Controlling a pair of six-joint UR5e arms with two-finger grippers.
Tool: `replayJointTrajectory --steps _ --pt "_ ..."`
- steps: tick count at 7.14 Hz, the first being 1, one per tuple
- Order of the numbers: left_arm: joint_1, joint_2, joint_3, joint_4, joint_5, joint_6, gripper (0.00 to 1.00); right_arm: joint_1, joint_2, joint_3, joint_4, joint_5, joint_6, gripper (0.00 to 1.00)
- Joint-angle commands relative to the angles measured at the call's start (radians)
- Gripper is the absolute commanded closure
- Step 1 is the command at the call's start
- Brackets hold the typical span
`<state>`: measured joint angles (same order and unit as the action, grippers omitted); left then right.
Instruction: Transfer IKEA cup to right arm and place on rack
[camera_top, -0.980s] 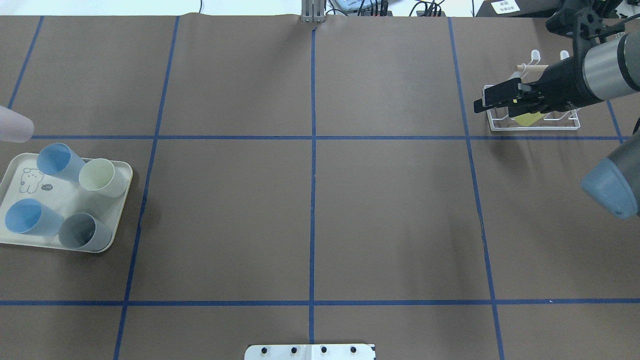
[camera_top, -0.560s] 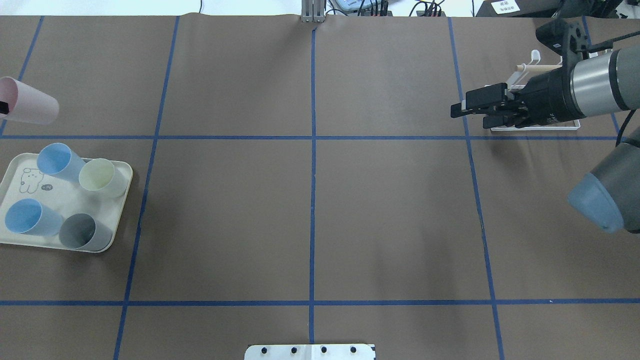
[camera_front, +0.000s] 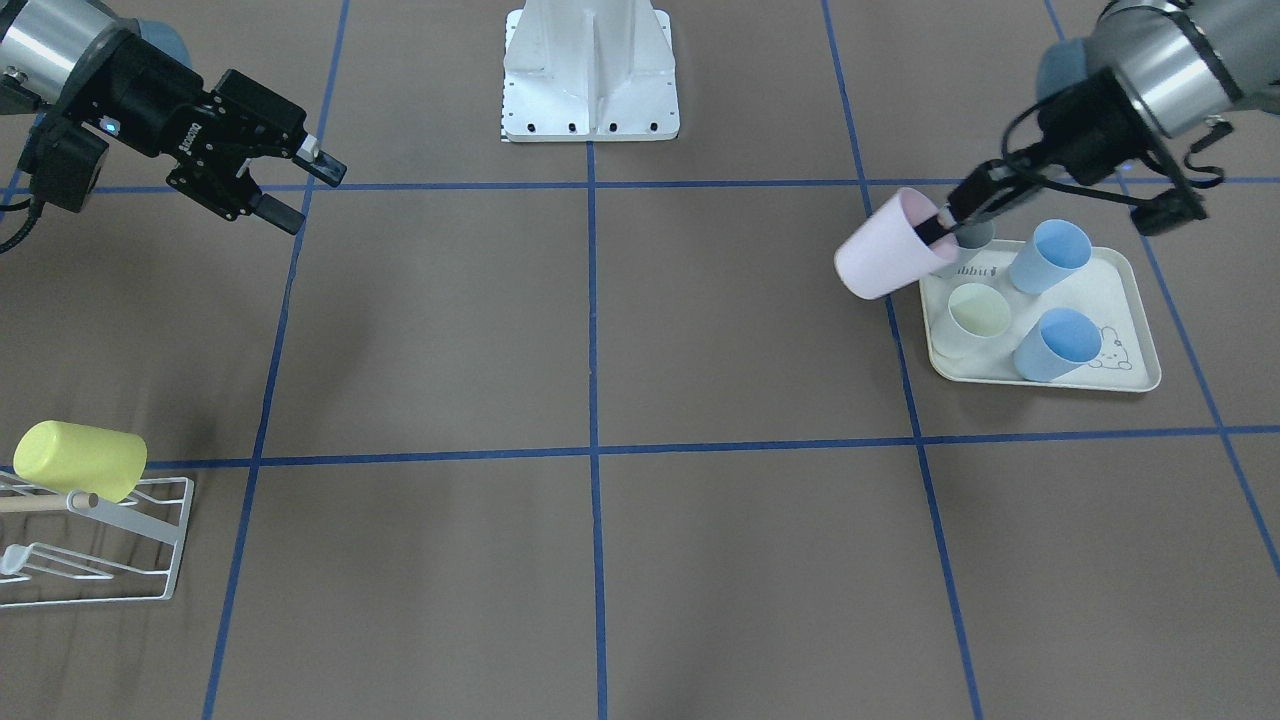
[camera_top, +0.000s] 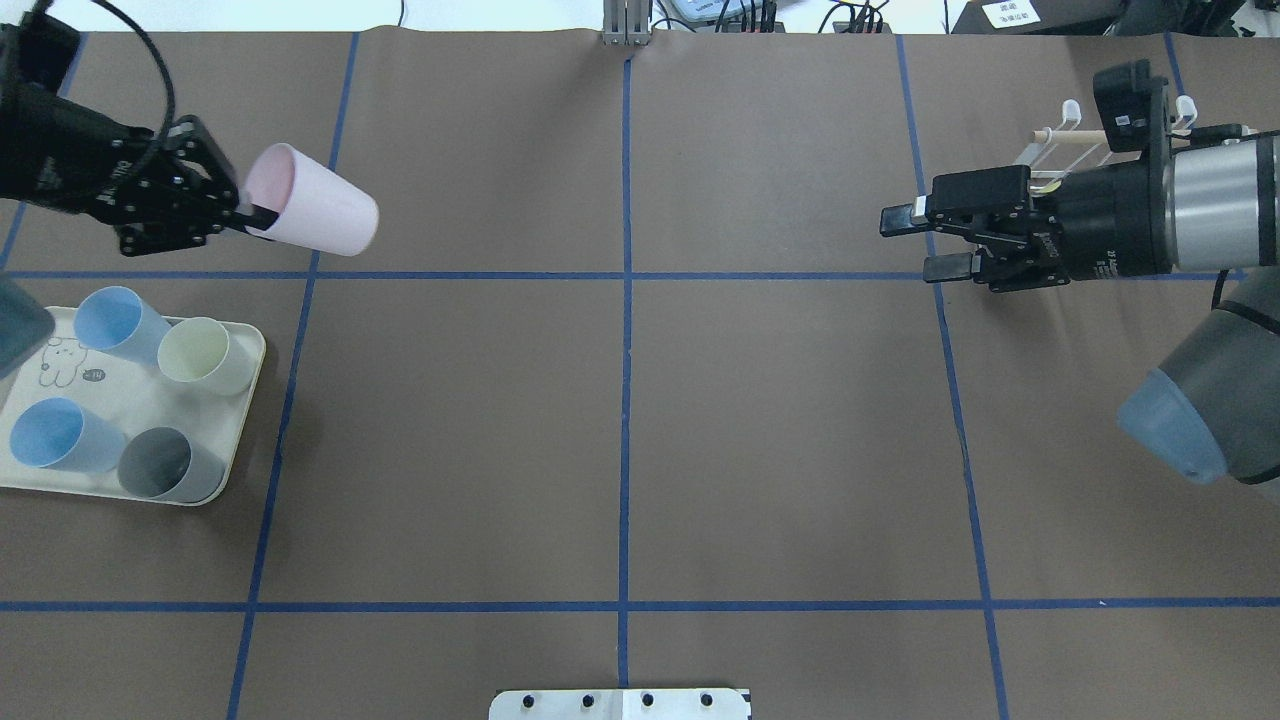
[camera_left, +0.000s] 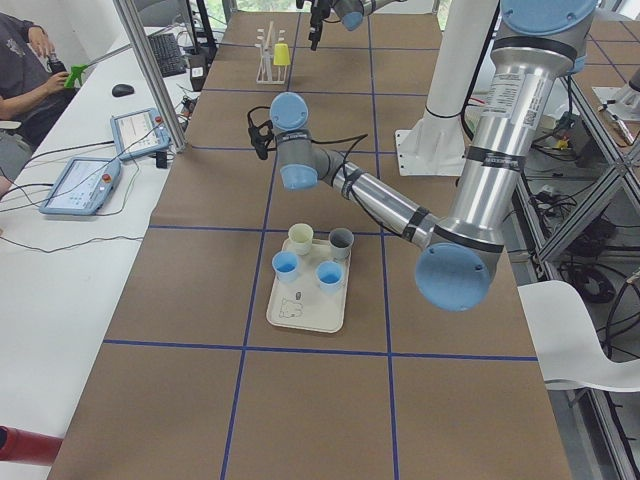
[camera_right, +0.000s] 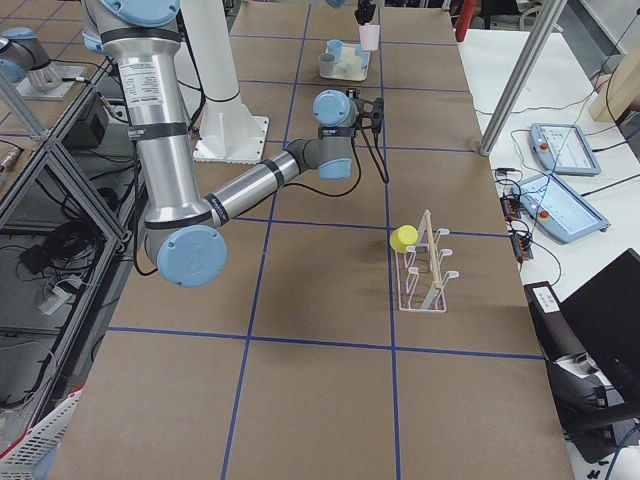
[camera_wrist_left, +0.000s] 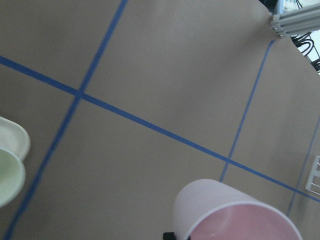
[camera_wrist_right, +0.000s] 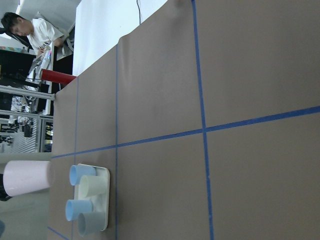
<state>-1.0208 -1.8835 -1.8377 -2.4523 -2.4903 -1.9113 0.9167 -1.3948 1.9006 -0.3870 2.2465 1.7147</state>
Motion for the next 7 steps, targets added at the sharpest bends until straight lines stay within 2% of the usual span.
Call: replayJointTrajectory --steps 1,3,5,7 --pt "0.229 -0.158 -0.006 -0.098 0.171 -0.268 1.0 -0.042 0.011 -0.018 0.161 -0.042 0.156 0.01" --pt "0.38 -0.181 -0.005 -0.311 0.426 -0.426 1.0 -0.145 0.011 -0.02 0.316 -0.199 0.262 0.01" --pt "0.425 -0.175 0.011 -0.494 0.517 -0.512 1.0 -0.229 0.013 -0.018 0.454 -0.339 0.315 0.01" --pt "0.459 -0.174 0.021 -0.601 0.609 -0.595 1.0 -0.28 0.06 -0.018 0.477 -0.436 0.362 0.02"
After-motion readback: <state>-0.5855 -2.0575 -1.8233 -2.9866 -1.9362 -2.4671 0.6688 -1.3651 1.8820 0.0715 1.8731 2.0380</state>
